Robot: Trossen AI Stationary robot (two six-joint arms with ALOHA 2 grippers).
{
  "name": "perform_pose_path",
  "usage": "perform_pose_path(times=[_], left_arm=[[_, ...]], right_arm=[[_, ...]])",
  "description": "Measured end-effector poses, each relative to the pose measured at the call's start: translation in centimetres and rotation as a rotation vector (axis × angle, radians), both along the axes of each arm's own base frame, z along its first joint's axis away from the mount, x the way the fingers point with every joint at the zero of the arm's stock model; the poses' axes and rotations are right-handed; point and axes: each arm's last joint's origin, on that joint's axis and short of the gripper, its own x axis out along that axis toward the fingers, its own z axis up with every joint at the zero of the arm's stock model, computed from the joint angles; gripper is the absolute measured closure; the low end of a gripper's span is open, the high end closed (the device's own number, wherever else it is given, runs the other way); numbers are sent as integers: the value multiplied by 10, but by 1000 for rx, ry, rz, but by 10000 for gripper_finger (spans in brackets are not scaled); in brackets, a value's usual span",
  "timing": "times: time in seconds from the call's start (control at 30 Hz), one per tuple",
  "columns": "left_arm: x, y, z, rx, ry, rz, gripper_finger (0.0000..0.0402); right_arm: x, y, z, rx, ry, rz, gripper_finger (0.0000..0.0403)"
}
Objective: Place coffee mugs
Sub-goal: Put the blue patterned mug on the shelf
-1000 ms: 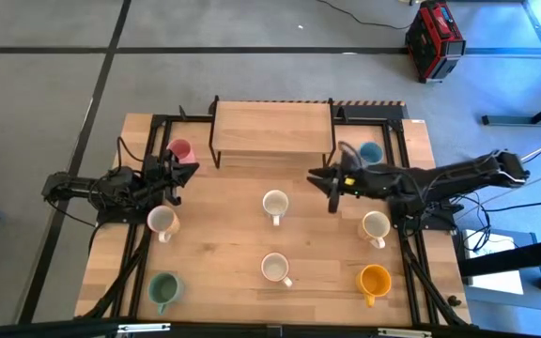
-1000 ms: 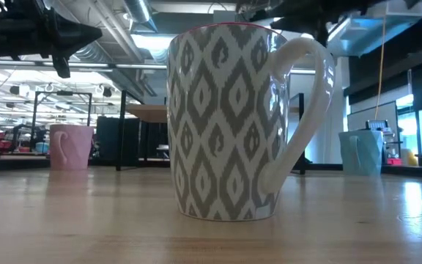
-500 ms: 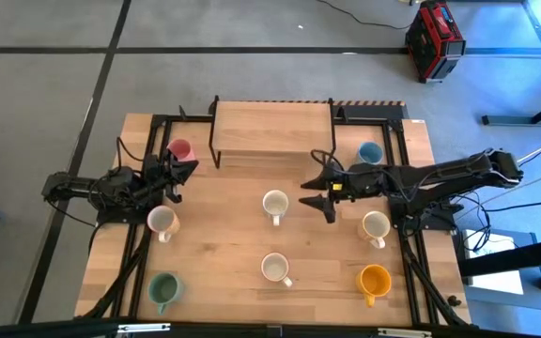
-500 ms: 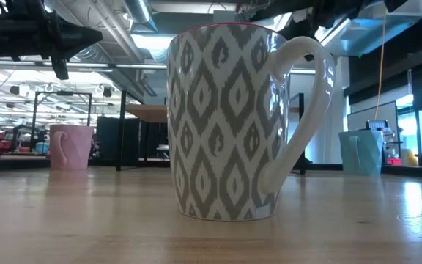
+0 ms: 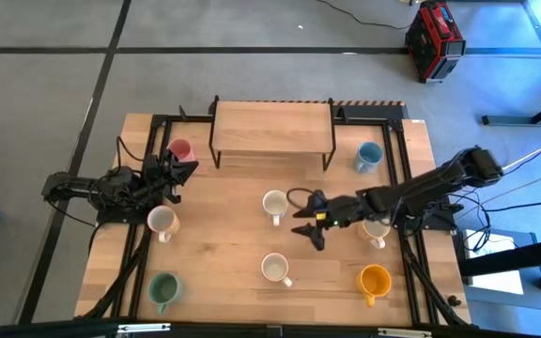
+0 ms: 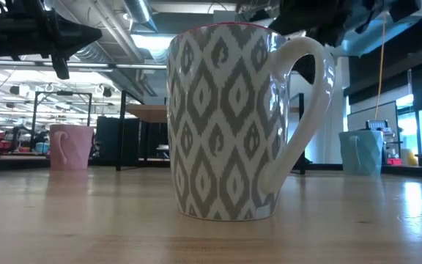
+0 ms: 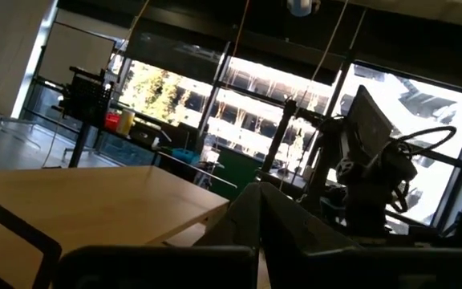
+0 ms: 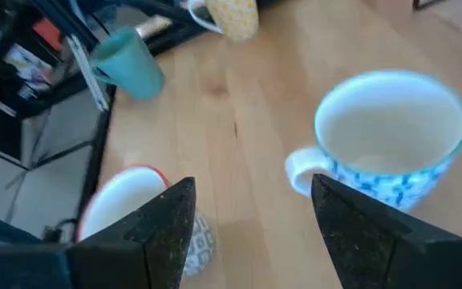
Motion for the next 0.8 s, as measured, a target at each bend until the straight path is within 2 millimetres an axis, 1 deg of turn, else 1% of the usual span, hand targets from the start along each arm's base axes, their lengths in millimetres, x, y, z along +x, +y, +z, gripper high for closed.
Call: perform_pose_path(times=[0.13,0.3,0.43,0.5,0.7,0.8], left_arm=[[0,0,0,0,0,0,401],[0,0,-1,1,10,0,401],[0,0,-1,1,13,1,401],[0,0,-1,1,13,1,401],[0,0,-1,1,16,1,401],[0,0,-1,-2,16,8,401]], right_arm=[[10,9,-18,-26,12,-18,162],[24,11,-45,-52,37,-51,162],[29,13,-62,-68,70,-58,162],[31,12,-69,-89,78,-83,162],[43,15,-80,-133,-19,-109,162],[45,15,-91,-137,-2,-114,162]])
